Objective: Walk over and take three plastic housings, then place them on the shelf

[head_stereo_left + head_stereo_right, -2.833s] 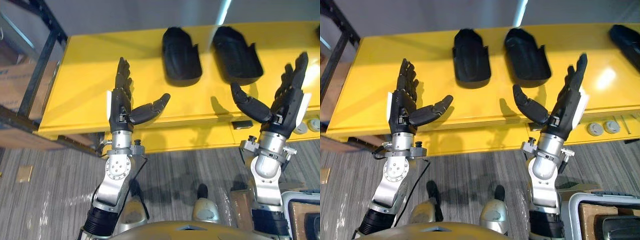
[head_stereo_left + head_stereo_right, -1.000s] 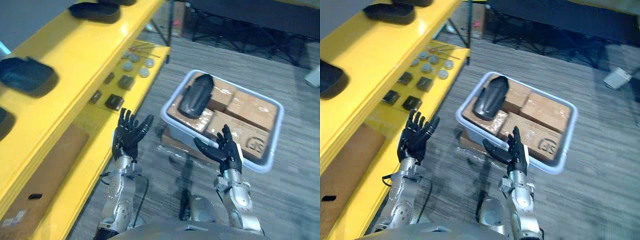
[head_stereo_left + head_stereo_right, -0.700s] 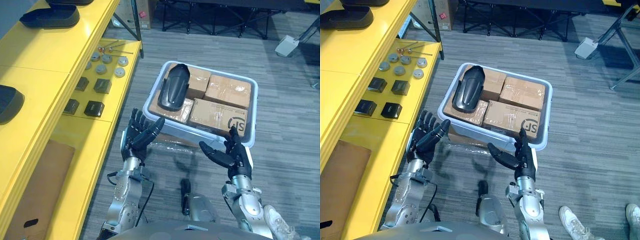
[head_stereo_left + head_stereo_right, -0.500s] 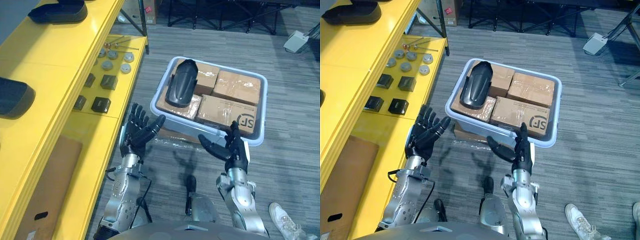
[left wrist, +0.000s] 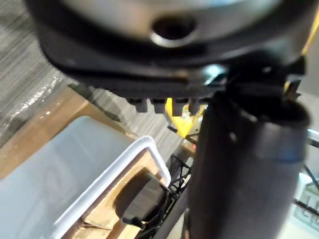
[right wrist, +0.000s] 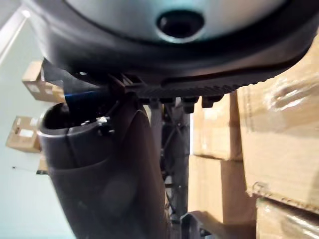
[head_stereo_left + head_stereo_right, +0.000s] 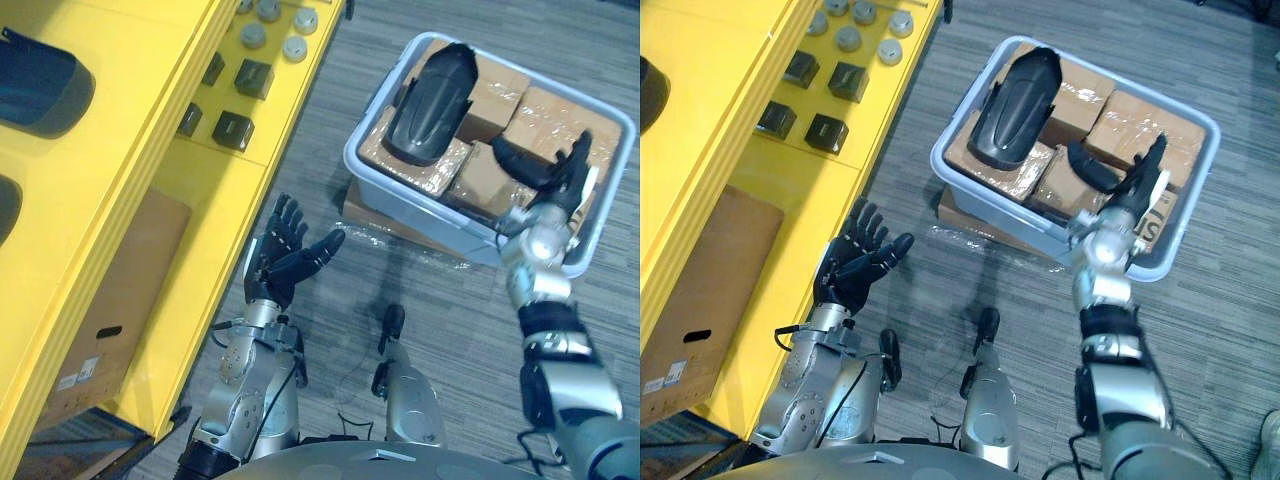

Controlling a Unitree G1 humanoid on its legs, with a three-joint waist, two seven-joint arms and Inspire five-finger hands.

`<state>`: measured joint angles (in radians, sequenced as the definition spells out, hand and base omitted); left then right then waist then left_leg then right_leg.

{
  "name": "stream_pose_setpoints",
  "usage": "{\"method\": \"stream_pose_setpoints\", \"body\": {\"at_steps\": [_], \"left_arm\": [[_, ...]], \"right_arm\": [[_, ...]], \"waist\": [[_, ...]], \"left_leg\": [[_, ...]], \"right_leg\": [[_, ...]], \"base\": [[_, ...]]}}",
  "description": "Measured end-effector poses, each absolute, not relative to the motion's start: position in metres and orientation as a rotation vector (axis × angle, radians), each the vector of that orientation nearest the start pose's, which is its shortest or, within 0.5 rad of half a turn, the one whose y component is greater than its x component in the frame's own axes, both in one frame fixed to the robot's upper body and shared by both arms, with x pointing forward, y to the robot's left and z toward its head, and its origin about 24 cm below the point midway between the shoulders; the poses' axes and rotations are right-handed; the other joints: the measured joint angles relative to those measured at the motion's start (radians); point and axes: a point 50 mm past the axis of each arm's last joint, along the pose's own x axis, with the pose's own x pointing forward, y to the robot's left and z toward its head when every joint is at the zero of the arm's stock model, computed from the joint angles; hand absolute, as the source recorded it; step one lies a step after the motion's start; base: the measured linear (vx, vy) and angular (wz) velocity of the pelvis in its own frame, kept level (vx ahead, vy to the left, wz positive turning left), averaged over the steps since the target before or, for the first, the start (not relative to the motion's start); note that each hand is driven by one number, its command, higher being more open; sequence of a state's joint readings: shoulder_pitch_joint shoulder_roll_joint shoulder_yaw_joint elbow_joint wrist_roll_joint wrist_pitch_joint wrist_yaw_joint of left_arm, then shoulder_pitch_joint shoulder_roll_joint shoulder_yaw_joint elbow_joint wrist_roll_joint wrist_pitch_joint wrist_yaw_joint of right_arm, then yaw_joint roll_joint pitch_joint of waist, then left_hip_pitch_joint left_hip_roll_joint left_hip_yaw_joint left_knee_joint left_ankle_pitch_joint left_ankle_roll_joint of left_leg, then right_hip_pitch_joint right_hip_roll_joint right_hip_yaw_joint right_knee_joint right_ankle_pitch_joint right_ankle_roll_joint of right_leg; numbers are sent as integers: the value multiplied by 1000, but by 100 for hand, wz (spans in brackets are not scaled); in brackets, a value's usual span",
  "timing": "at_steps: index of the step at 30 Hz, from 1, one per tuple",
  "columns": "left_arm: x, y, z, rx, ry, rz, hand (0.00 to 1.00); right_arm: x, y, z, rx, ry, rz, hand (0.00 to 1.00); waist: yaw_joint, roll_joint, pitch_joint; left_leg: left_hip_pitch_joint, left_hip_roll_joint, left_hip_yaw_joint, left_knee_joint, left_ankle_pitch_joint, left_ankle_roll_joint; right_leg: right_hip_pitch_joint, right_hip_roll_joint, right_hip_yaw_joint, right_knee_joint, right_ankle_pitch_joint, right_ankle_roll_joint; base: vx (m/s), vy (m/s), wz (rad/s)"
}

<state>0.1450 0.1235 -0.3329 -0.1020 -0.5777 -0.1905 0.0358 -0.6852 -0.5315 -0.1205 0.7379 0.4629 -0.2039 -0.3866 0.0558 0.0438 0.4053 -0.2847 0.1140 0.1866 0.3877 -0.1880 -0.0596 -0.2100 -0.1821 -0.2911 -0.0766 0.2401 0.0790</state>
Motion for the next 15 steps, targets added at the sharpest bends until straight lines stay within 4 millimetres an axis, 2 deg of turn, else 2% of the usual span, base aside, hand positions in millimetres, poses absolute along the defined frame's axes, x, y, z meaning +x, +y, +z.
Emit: {"method": "stream_pose_setpoints", "body": {"at_steps": [3, 7, 12, 15], "left_arm": [[217, 103, 30, -502, 10, -222, 100], [217, 102, 15, -498, 66, -210, 100], [216, 99, 8, -497, 85, -201, 100], [216, 98, 2, -522, 106, -179, 100]], "right_arm": [[358, -318, 166, 55, -244, -628, 100], [369, -317, 187, 10, -250, -603, 100], [374, -330, 201, -16, -169, -637, 100], [377, -334, 205, -23, -108, -645, 100]], "waist": [[24, 6, 7], [39, 31, 37], [77, 60, 61], [88, 66, 64]], "left_leg": [[-36, 0, -20, 29, -7, 4], [-78, -5, -49, 65, -12, 13], [-128, -16, -81, 95, -7, 20], [-147, -24, -83, 98, -2, 29]], "right_leg": [[-12, 0, -14, 0, 6, 0], [-22, -6, -38, 11, 7, 1], [-42, -16, -71, 28, 7, 1], [-67, -30, -75, 52, 7, 1]], "base": [[-72, 64, 17], [-73, 81, 17], [-75, 79, 20], [-68, 92, 9]]}}
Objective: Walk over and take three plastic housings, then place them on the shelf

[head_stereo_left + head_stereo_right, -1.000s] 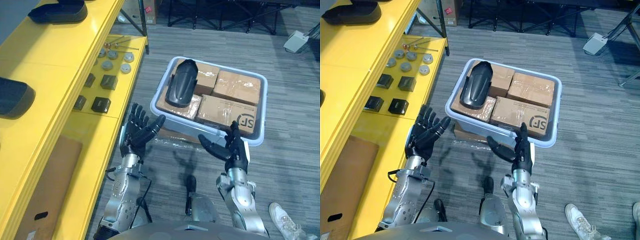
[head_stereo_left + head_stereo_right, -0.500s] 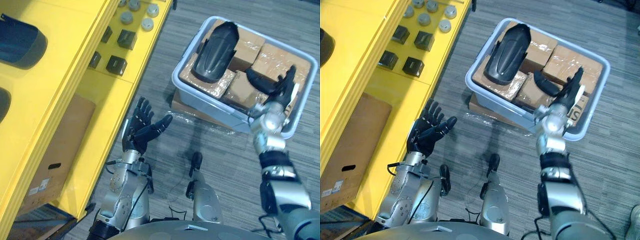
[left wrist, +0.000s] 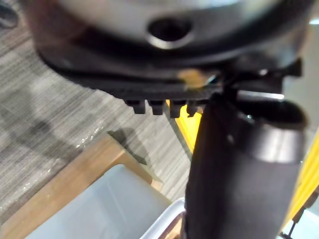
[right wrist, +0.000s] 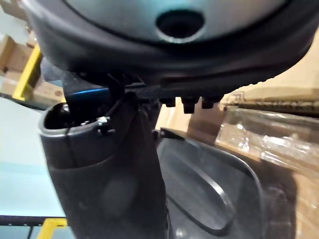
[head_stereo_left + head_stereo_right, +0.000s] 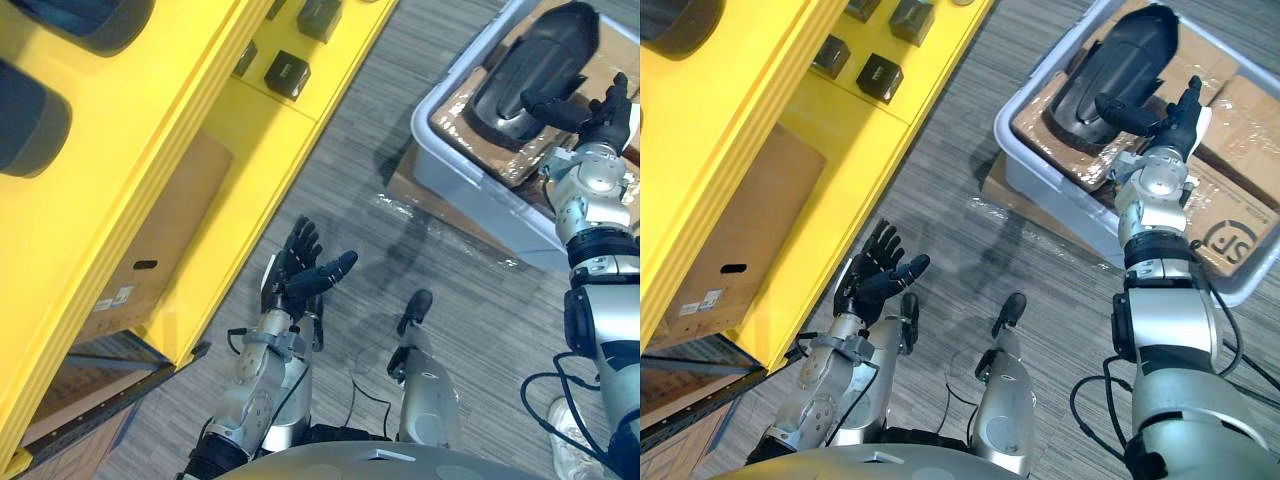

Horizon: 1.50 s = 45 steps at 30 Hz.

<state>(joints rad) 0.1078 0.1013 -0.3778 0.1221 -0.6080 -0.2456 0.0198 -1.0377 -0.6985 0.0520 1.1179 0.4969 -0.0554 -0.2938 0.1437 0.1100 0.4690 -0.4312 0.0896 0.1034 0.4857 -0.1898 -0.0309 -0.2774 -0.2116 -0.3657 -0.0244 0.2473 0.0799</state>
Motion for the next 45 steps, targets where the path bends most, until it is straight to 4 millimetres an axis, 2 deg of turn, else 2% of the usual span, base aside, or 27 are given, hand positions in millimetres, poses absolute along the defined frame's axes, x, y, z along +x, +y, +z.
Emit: {"method": "stream_pose_setpoints", "body": {"at_steps": [2, 7, 9, 10, 13, 19, 23, 25, 28, 32, 35, 38, 42, 45], "left_arm": [[216, 97, -3, -546, 129, -163, 100], [215, 98, -14, -537, 169, -137, 100], [213, 98, -19, -535, 191, -126, 100], [211, 98, -21, -536, 197, -121, 100], [207, 97, -22, -546, 195, -115, 100], [207, 99, -21, -566, 195, -104, 100], [207, 99, -21, -566, 193, -104, 100], [205, 101, -23, -564, 203, -78, 100], [206, 113, -25, -548, 211, -17, 100], [201, 147, -31, -511, 210, 120, 100], [192, 161, -34, -495, 218, 168, 100], [185, 162, -31, -500, 207, 170, 100], [188, 161, -22, -504, 165, 137, 100], [190, 162, -16, -453, 137, 102, 100]], "right_arm": [[372, -344, 205, -30, -72, -681, 100], [364, -365, 231, -17, -53, -808, 100], [362, -368, 231, -10, -32, -847, 100], [362, -368, 231, -9, -26, -860, 0], [359, -371, 232, -10, -10, -888, 0], [344, -393, 231, 12, 30, -960, 0], [339, -400, 227, 39, 63, -974, 0], [333, -407, 215, 0, 113, -930, 0], [332, -407, 202, 85, 150, -900, 0], [332, -401, 171, 92, 261, -867, 0], [330, -402, 168, 111, 269, -871, 0], [326, -405, 161, 103, 282, -883, 0], [326, -407, 166, 29, 244, -935, 0], [325, -408, 181, -21, 127, -1004, 0]], "waist": [[11, 9, 7], [34, 31, 24], [42, 35, 27], [43, 35, 27], [43, 35, 27], [43, 35, 27], [41, 34, 28], [43, 31, 30], [42, 24, 31], [39, -1, 40], [41, -10, 42], [43, -27, 43], [41, -60, 42], [36, -83, 42]], "left_leg": [[-5, -10, -6, 1, 3, 5], [-55, -17, -21, 30, 3, 12], [-57, -18, -20, 33, 4, 14], [-57, -19, -22, 33, 5, 15], [-63, -24, -27, 33, 7, 18], [-67, -25, -37, 35, 9, 20], [-58, -21, -38, 33, 9, 20], [-39, -16, -39, 28, 9, 19], [-7, -11, -40, 10, 15, 13], [25, -10, -50, -38, 43, -5], [41, -11, -57, -76, 72, -13], [75, -8, -64, -101, 84, -21], [92, -8, -63, -121, 96, -24], [94, -5, -62, -124, 102, -27]], "right_leg": [[-3, -10, -7, 10, 0, 0], [-34, -20, -20, 27, -1, 0], [-36, -23, -22, 33, -2, -1], [-38, -25, -26, 40, -5, -5], [-39, -31, -43, 44, -14, -17], [-43, -34, -46, 64, -20, -24], [-44, -33, -44, 81, -22, -26], [-31, -32, -44, 97, -33, -30], [-14, -31, -45, 117, -55, -39], [1, -29, -53, 127, -85, -30], [6, -28, -61, 127, -85, -30], [36, -23, -68, 124, -85, -30], [54, -18, -68, 100, -88, -26], [59, -12, -68, 85, -82, -19]], "base": [[-61, 89, 14], [-85, 77, 10], [-63, 43, 1], [-55, 41, 5], [-52, 42, 9], [-31, 40, 5], [0, 0, 0], [0, 0, 0], [-10, -4, 2], [-29, -45, 9], [-28, -43, 11], [-27, -21, 8], [-47, -7, 1], [-23, -4, -1]]}}
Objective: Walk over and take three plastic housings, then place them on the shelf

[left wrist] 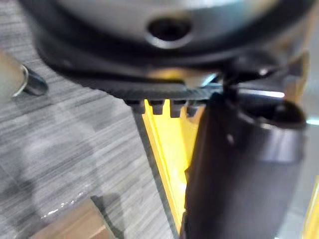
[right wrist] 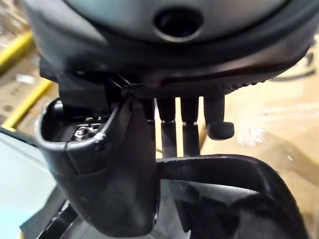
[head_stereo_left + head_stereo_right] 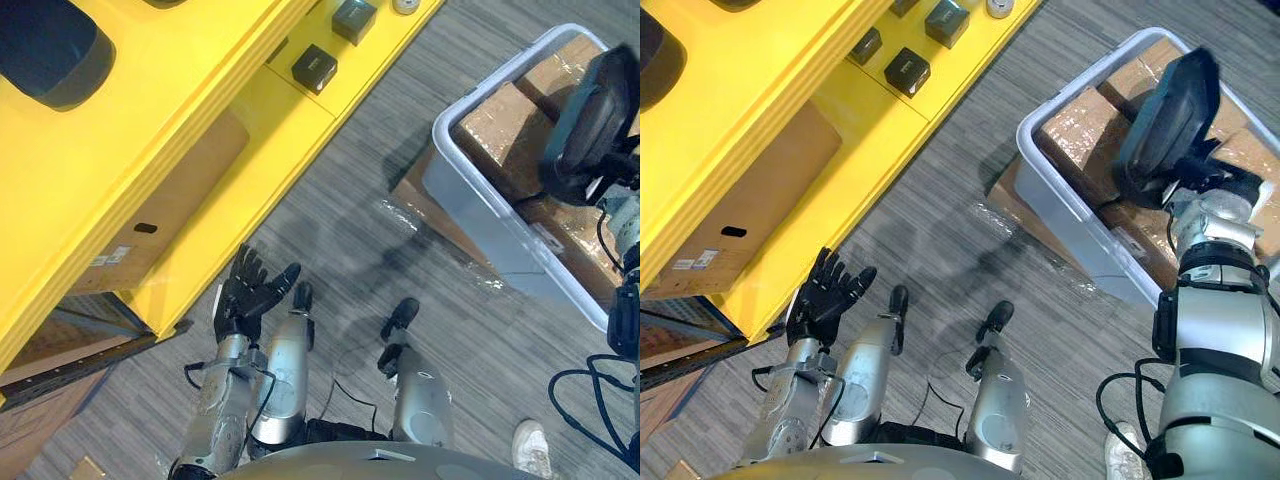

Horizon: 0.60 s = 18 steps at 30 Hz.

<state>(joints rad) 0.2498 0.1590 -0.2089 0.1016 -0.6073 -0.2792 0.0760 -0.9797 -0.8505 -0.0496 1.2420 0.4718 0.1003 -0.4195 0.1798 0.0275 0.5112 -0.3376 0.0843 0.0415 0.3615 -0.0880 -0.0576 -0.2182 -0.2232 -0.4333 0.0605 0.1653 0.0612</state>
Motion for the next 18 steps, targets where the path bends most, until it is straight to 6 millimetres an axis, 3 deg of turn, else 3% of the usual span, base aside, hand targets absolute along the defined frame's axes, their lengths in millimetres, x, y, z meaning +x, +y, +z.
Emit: {"method": "stream_pose_setpoints", "body": {"at_steps": [3, 6, 8, 11, 13, 18], "left_arm": [[188, 164, -16, -424, 134, 91, 100], [186, 170, -9, -405, 92, 65, 100], [188, 171, -7, -398, 74, 49, 100], [196, 169, 5, -394, 31, -48, 100], [210, 155, 20, -434, 12, -197, 100], [237, 120, 52, -489, -26, -416, 100]], "right_arm": [[325, -405, 200, -127, -32, -1026, 0], [324, -391, 218, -313, -219, -997, 0], [326, -382, 218, -360, -263, -970, 0], [330, -351, 199, -428, -326, -870, 0], [330, -328, 180, -504, -347, -791, 0], [322, -287, 157, -580, -420, -670, 0]], "waist": [[-19, -12, -1], [-20, -51, -14], [-22, -68, -31], [-45, -112, -101], [-51, -131, -165], [-87, -132, -244]], "left_leg": [[29, 0, 4, -7, -2, 0], [69, 12, 27, -24, -12, -6], [85, 15, 37, -34, -16, -9], [123, 27, 49, -61, -23, -18], [150, 36, 67, -82, -31, -27], [221, 46, 108, -129, -32, -29]], "right_leg": [[31, 2, 2, -15, 7, 9], [59, 17, 20, -44, 10, 13], [67, 22, 27, -51, 10, 13], [99, 39, 29, -82, 10, 13], [112, 51, 45, -102, 10, 13], [148, 57, 62, -128, 15, 19]], "base": [[11, 6, -3], [47, 6, -17], [51, -4, -18], [123, -6, -15], [133, 5, -22], [111, 27, -19]]}}
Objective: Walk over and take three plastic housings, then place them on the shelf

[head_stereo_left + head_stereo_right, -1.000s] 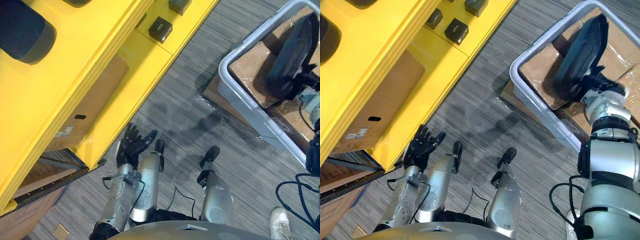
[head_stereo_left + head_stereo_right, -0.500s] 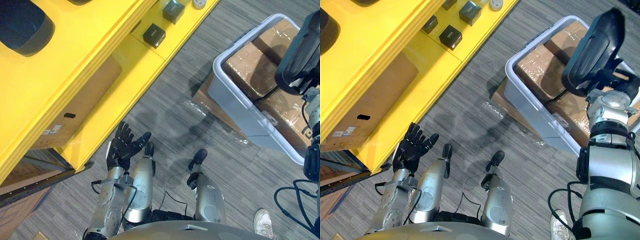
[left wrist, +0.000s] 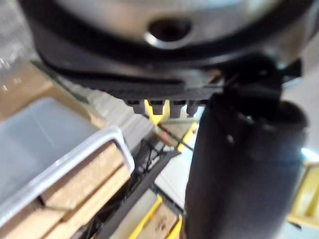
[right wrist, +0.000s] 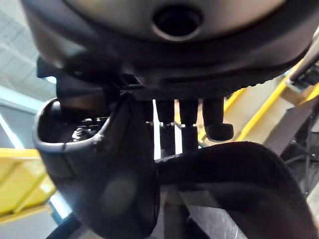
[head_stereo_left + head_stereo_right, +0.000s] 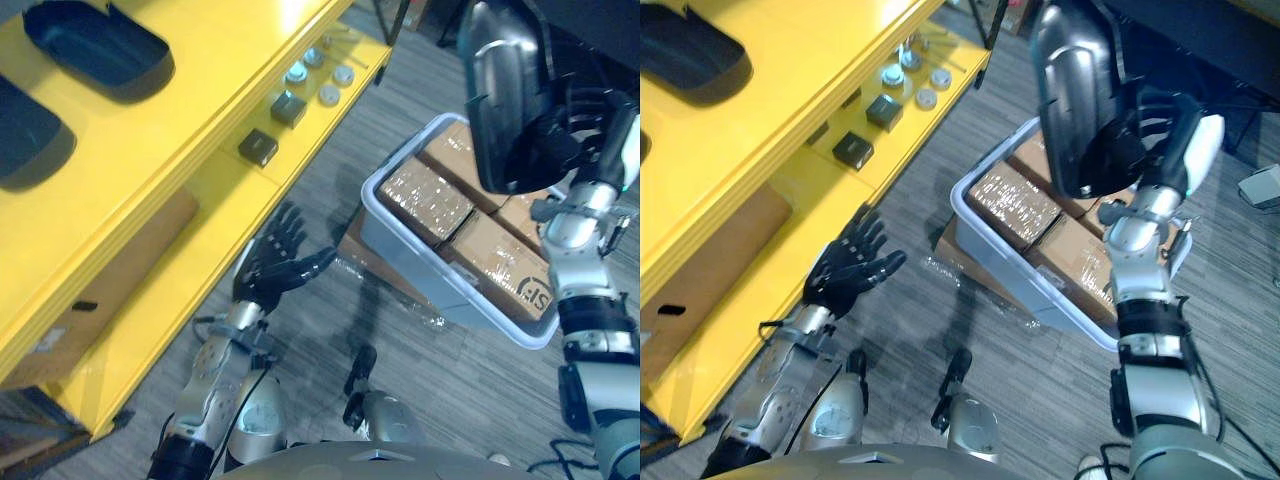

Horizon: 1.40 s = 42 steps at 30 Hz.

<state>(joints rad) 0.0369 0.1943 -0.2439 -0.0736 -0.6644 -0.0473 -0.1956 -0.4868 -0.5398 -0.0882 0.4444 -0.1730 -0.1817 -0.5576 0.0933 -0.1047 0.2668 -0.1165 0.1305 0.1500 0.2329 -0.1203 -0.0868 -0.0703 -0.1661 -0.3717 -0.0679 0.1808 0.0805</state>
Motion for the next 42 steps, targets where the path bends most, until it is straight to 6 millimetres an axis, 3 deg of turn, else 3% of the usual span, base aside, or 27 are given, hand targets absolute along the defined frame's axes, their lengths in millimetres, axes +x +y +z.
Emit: {"method": "stream_pose_setpoints", "body": {"at_steps": [6, 10, 14, 17, 23, 28, 33, 38, 42], "left_arm": [[253, 89, 67, -652, 13, -483, 100], [264, 84, 52, -643, 102, -398, 100], [265, 84, 36, -643, 174, -323, 100], [265, 84, 35, -644, 184, -298, 100], [265, 81, 36, -695, 187, -314, 100], [264, 79, 38, -692, 182, -326, 100], [266, 83, 40, -591, 167, -268, 100], [273, 115, 42, -370, 119, -116, 100], [267, 148, 30, -327, 134, 8, 100]], "right_arm": [[297, -255, 143, -618, -541, -578, 0], [283, -233, 139, -551, -617, -534, 0], [274, -215, 130, -502, -626, -479, 0], [273, -191, 121, -474, -606, -365, 0], [266, -166, 94, -470, -518, -266, 0], [266, -159, 77, -495, -464, -285, 0], [264, -161, 76, -481, -480, -344, 0], [259, -180, 82, -476, -496, -447, 0], [251, -205, 104, -465, -573, -577, 0]], "waist": [[-53, 7, -81], [-78, 11, -118], [-81, 14, -147], [-82, 17, -153], [-84, 35, -181], [-90, 45, -214], [-94, 43, -217], [-92, 41, -218], [-94, 42, -219]], "left_leg": [[69, -3, 49, -53, -1, -1], [94, -7, 67, -65, -1, -1], [99, -11, 75, -63, 0, 0], [107, -13, 86, -63, 1, 1], [107, -15, 77, -64, 9, -3], [108, -16, 68, -66, 12, -3], [112, -16, 63, -66, 13, -3], [128, -17, 66, -81, 18, -4], [134, -15, 73, -87, 18, -4]], "right_leg": [[19, -3, 23, -9, 6, 10], [25, -3, 32, -10, 7, 10], [26, -6, 35, -10, 6, 10], [28, -9, 34, -11, 4, 10], [33, -8, 17, -11, -1, 1], [39, -7, 6, -11, -1, 0], [45, -7, -3, -11, -1, 0], [52, -5, -3, -17, -3, -2], [52, -2, 3, -17, -6, -6]], "base": [[39, 43, -20], [-36, 17, -13], [-68, 3, -7], [-94, -6, -11], [-47, -3, 4], [6, 7, 5], [-4, 8, 3], [0, 0, 0], [5, 10, -5]]}}
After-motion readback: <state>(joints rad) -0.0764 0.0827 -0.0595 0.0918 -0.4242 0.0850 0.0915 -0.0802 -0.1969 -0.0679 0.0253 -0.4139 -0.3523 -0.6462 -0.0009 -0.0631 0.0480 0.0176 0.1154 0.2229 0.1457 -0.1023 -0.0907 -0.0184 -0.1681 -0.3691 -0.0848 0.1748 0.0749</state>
